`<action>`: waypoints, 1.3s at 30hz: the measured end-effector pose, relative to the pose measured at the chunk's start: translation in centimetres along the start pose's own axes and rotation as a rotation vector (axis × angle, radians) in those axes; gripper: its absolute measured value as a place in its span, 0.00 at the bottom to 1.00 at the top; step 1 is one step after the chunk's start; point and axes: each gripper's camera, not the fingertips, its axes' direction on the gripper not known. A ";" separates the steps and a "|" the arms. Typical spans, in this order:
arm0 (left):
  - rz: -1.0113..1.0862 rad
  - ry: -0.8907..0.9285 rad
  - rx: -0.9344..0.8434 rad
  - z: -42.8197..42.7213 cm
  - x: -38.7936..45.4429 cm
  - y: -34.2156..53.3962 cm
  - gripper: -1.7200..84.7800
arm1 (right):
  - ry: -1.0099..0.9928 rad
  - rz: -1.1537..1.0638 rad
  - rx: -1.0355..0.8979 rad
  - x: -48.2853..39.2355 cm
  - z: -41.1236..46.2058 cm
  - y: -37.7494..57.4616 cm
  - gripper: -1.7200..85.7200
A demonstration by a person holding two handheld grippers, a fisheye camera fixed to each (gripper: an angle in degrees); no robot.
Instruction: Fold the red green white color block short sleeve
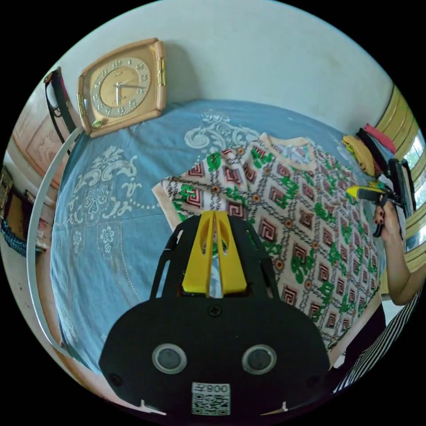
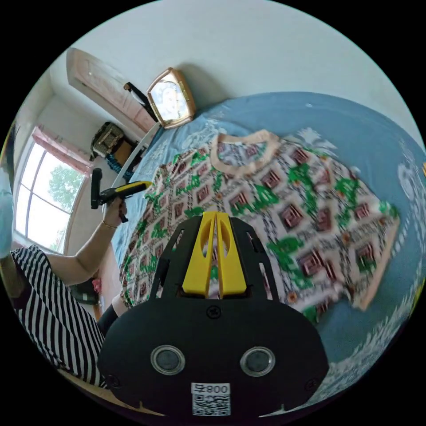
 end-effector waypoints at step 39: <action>1.046 0.394 -0.256 46.7 40.6 -15.9 0.11 | 0.112 0.492 0.362 25.1 -13.8 33.9 0.08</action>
